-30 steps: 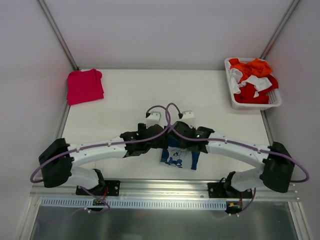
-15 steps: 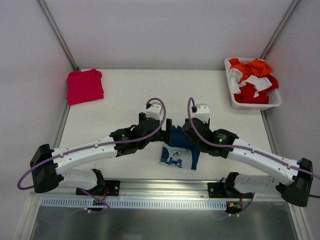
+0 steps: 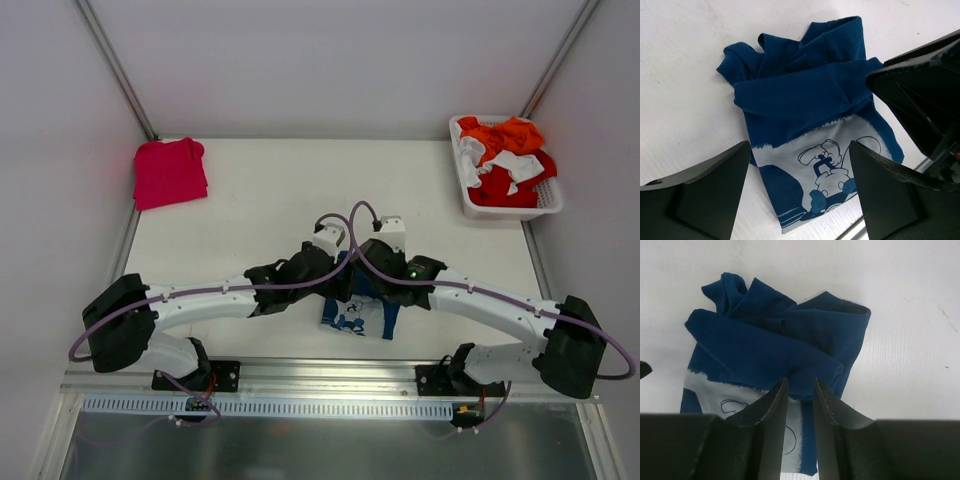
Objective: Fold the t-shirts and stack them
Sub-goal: Smooth out wrinkles on the folded tshirt
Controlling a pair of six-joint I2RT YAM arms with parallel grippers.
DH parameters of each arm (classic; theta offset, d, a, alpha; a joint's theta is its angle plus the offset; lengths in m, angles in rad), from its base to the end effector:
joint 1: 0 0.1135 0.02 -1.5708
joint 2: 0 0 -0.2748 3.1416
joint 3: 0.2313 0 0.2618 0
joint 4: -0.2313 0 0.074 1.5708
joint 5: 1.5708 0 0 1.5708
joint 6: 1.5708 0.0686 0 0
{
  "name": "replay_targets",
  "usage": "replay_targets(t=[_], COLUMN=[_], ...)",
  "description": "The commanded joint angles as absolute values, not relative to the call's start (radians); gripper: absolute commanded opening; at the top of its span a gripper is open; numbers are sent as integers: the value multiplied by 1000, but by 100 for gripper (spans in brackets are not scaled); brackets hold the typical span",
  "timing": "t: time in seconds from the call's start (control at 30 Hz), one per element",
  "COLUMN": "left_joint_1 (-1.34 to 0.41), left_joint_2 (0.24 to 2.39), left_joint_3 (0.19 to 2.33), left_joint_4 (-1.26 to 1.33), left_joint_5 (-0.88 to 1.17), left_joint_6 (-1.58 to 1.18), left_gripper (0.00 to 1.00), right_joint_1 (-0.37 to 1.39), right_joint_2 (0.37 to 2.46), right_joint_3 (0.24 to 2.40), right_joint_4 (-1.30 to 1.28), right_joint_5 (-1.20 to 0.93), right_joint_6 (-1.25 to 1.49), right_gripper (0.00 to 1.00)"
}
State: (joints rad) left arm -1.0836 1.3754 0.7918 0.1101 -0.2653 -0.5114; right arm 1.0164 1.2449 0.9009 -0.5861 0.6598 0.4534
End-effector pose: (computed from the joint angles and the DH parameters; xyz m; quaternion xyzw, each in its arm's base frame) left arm 0.1737 -0.2895 0.2288 0.1725 0.8308 -0.2911 0.4418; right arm 0.1773 0.2064 0.2416 -0.1514 0.8909 -0.0284 0.4272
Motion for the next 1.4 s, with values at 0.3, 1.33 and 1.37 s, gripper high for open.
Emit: replay_targets(t=[0.3, 1.33, 1.37], left_joint_1=[-1009, -973, -973], left_joint_2=[1434, 1264, 1252], left_joint_3=[742, 654, 652], left_joint_4=[277, 276, 265], left_joint_5=[-176, -103, -97], left_joint_6=[-534, -577, -575], left_gripper=[81, 80, 80], right_joint_1=[977, 924, 920], right_joint_2=[1322, 1502, 1505], right_joint_3=[847, 926, 934], right_joint_4=[-494, -495, -497], right_joint_5=[574, 583, 583], right_joint_6=[491, 469, 463], right_gripper=[31, 0, 0])
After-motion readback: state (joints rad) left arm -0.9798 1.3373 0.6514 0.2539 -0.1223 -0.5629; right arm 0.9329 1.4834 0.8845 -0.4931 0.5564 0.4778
